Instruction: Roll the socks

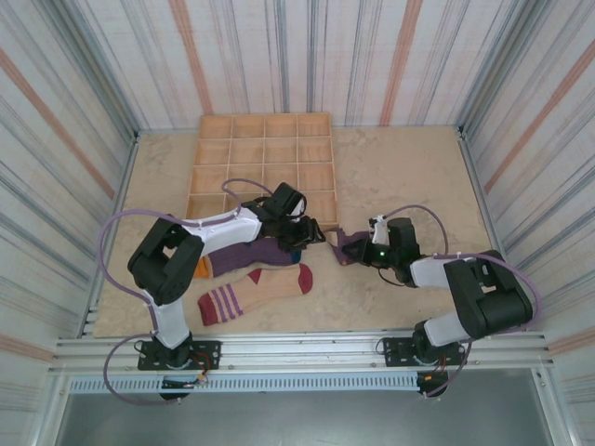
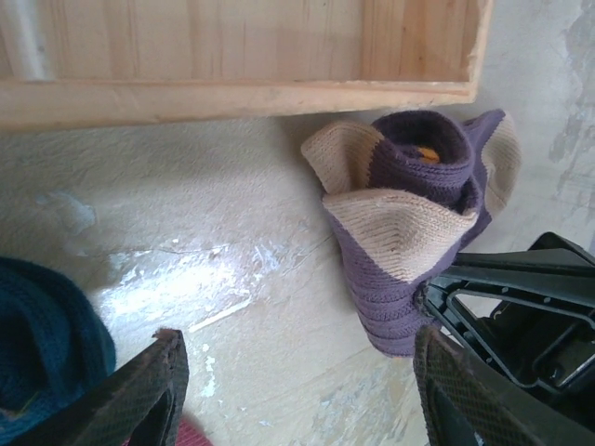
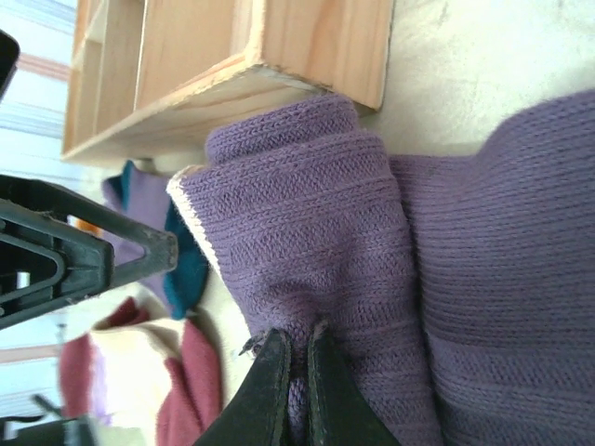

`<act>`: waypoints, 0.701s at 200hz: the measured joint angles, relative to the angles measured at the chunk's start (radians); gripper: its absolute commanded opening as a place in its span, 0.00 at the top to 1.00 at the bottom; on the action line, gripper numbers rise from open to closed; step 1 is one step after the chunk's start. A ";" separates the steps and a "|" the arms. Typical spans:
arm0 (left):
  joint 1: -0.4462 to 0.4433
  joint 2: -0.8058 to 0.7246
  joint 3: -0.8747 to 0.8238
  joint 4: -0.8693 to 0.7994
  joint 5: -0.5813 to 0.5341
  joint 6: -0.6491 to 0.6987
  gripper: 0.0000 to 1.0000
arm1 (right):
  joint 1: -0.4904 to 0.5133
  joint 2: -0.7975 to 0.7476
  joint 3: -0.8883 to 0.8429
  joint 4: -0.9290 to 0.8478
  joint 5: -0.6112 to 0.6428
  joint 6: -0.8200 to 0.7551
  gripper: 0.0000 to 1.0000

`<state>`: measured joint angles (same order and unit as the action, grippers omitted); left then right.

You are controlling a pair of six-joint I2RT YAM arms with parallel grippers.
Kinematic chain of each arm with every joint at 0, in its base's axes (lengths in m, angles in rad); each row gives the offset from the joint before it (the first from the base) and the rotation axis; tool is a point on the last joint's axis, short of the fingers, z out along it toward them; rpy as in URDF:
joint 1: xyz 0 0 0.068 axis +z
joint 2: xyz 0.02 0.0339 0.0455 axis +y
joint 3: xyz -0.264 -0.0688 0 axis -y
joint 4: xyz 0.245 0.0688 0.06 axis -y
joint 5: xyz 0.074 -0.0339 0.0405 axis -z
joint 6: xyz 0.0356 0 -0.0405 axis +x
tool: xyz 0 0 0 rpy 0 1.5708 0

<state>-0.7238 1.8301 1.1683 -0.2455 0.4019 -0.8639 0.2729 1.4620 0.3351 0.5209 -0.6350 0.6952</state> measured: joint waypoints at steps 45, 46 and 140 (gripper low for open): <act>-0.041 0.001 0.002 0.053 0.003 -0.010 0.33 | -0.123 0.069 -0.016 0.064 -0.169 0.104 1.00; -0.042 0.001 0.002 0.055 0.003 -0.010 0.33 | -0.124 0.070 -0.016 0.064 -0.171 0.105 1.00; -0.110 0.165 0.143 0.132 -0.002 -0.032 0.29 | -0.235 0.122 -0.048 0.111 -0.289 0.171 1.00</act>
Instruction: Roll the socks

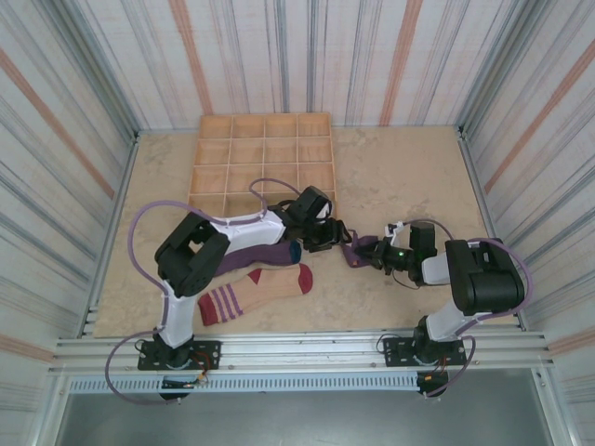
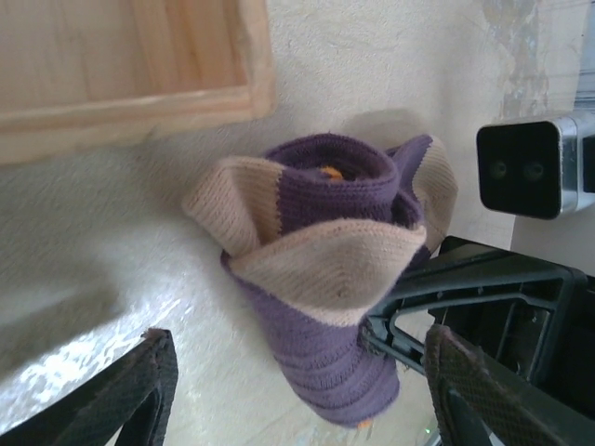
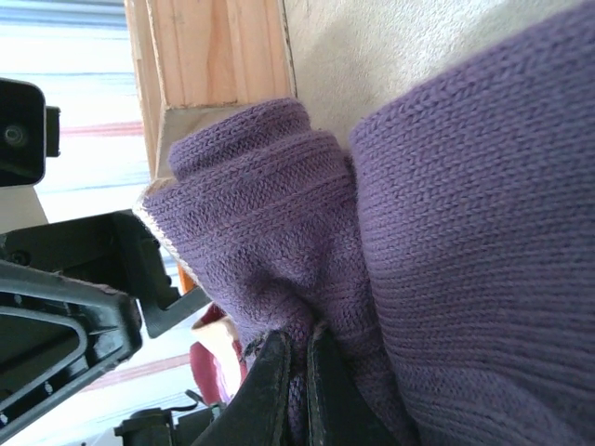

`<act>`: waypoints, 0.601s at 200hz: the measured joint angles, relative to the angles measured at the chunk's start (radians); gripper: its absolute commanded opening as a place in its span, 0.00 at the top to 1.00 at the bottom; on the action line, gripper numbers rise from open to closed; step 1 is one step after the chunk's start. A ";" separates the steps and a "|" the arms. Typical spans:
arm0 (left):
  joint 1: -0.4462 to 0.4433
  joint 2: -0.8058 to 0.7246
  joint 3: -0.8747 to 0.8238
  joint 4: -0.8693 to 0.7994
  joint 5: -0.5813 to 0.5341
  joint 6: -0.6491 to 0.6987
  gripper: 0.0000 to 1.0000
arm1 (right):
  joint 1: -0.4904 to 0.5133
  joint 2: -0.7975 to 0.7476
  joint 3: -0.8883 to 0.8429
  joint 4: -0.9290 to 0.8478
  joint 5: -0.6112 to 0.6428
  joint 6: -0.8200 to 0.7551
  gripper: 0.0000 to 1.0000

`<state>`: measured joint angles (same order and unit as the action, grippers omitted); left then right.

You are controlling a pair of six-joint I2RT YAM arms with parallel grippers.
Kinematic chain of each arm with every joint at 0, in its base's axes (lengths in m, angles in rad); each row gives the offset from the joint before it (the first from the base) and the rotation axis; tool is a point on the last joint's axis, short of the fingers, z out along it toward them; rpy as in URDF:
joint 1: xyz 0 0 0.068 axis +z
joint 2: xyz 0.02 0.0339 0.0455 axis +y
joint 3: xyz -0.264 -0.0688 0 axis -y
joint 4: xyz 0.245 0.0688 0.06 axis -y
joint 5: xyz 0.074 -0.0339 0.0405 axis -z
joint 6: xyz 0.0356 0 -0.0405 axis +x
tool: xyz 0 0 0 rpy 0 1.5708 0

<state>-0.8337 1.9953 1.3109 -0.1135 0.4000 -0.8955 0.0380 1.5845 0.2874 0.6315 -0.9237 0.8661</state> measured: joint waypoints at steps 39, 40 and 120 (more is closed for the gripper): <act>-0.023 0.058 0.045 0.001 -0.009 -0.003 0.35 | -0.001 0.000 -0.002 0.005 -0.001 0.017 1.00; -0.024 0.059 0.045 0.001 -0.009 -0.004 0.35 | -0.001 0.000 -0.002 0.005 -0.001 0.017 1.00; -0.032 0.112 0.092 0.006 -0.019 -0.022 0.80 | -0.001 -0.002 -0.010 0.018 -0.003 0.019 0.86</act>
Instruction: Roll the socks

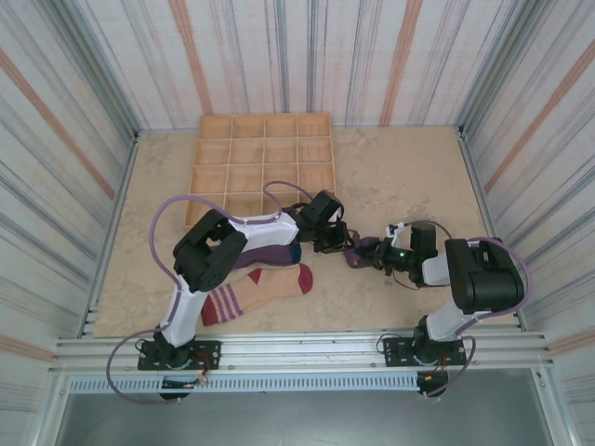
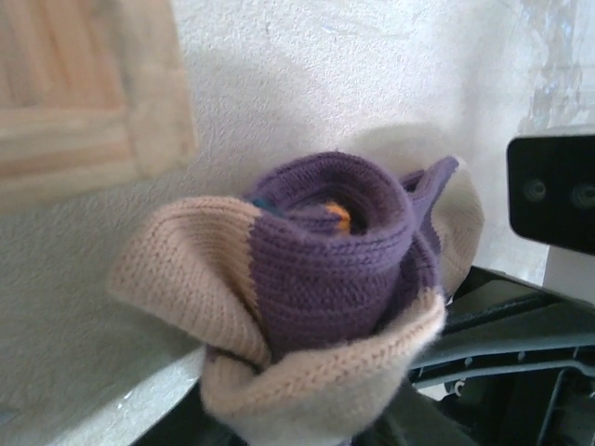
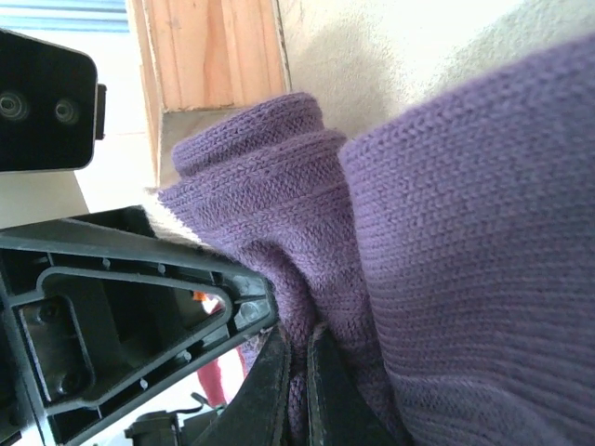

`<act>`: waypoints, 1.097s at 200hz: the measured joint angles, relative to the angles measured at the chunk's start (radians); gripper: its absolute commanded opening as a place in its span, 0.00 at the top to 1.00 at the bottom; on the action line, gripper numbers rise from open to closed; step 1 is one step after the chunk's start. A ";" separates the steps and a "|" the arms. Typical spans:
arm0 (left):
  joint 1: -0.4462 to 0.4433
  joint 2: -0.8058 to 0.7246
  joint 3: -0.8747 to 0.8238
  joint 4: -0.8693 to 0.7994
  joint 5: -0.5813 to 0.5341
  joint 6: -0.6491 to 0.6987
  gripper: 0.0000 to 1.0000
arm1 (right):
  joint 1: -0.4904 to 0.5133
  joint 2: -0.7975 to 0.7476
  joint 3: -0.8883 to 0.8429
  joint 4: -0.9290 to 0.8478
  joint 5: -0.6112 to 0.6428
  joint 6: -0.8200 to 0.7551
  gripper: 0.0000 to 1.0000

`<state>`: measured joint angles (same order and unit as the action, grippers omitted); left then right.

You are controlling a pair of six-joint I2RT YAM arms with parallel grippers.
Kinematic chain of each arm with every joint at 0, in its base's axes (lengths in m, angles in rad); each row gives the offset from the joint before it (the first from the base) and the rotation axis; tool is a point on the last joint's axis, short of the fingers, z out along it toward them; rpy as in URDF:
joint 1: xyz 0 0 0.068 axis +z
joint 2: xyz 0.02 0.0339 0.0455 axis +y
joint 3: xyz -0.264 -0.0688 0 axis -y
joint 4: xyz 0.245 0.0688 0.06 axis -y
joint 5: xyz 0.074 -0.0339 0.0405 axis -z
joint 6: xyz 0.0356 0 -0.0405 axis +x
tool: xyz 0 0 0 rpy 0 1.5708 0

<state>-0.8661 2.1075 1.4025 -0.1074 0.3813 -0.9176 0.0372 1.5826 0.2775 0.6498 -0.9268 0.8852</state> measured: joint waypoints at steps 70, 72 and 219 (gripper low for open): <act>0.024 -0.045 -0.021 -0.066 -0.026 0.042 0.91 | 0.222 -0.409 0.160 -0.554 0.314 -0.187 0.41; 0.026 -0.049 -0.025 -0.069 -0.029 0.042 0.91 | 0.233 -0.421 0.167 -0.570 0.330 -0.197 0.40; 0.061 -0.215 -0.212 -0.149 -0.094 -0.008 0.93 | 0.941 -0.245 0.296 -0.755 1.247 -0.522 0.38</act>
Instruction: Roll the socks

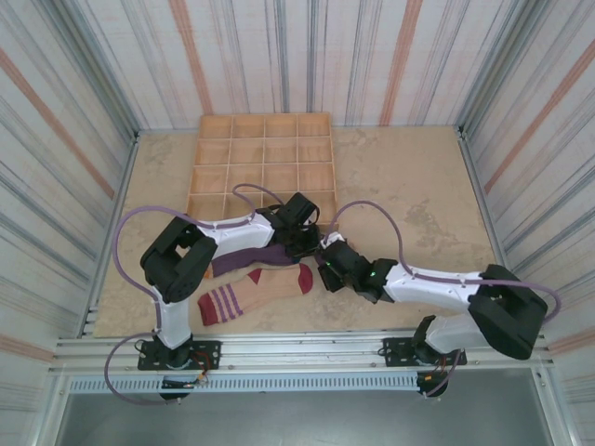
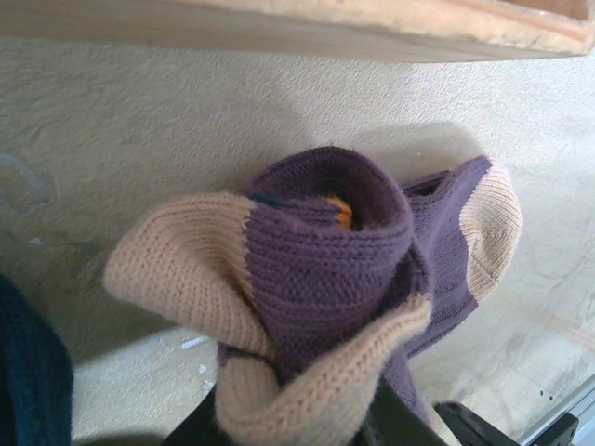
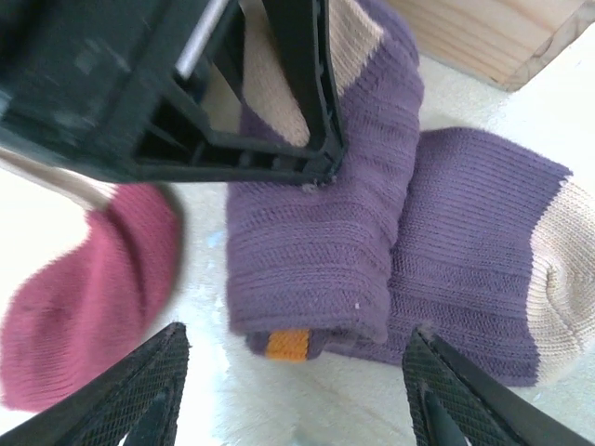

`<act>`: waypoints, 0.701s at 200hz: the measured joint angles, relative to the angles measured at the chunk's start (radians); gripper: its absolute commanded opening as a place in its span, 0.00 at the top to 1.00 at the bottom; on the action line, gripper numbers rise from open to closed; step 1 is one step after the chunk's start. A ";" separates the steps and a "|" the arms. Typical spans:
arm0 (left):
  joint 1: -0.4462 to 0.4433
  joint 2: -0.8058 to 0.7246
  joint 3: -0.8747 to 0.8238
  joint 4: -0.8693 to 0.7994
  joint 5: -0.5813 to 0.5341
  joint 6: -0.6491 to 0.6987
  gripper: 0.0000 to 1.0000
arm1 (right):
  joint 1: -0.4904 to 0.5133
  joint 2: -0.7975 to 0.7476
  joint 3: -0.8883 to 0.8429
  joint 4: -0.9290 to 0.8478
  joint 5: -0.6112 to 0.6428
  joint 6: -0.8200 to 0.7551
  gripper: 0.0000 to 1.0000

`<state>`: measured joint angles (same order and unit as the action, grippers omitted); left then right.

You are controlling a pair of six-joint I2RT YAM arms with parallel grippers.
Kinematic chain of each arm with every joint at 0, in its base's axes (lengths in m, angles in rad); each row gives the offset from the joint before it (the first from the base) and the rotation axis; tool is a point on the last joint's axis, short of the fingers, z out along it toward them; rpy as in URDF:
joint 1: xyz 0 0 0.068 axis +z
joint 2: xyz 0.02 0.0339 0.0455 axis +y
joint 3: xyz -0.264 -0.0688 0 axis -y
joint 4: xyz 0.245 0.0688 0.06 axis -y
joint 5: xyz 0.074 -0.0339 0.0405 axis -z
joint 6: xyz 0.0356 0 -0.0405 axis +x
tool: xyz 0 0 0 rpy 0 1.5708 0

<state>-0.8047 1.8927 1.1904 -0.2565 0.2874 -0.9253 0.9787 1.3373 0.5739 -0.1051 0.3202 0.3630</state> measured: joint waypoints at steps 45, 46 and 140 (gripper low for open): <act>0.005 0.000 -0.006 0.000 -0.001 -0.008 0.92 | 0.010 0.084 0.034 0.040 0.082 -0.006 0.46; 0.006 0.000 -0.006 -0.001 -0.001 -0.008 0.92 | 0.010 0.086 0.035 0.042 0.083 -0.006 0.46; 0.024 -0.002 -0.032 0.065 0.011 -0.037 0.70 | -0.070 0.090 -0.024 0.193 -0.052 0.029 1.00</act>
<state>-0.7803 1.8904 1.1587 -0.1913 0.2981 -0.9623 0.9085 1.4277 0.5499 0.0883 0.2680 0.3920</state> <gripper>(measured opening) 0.209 0.152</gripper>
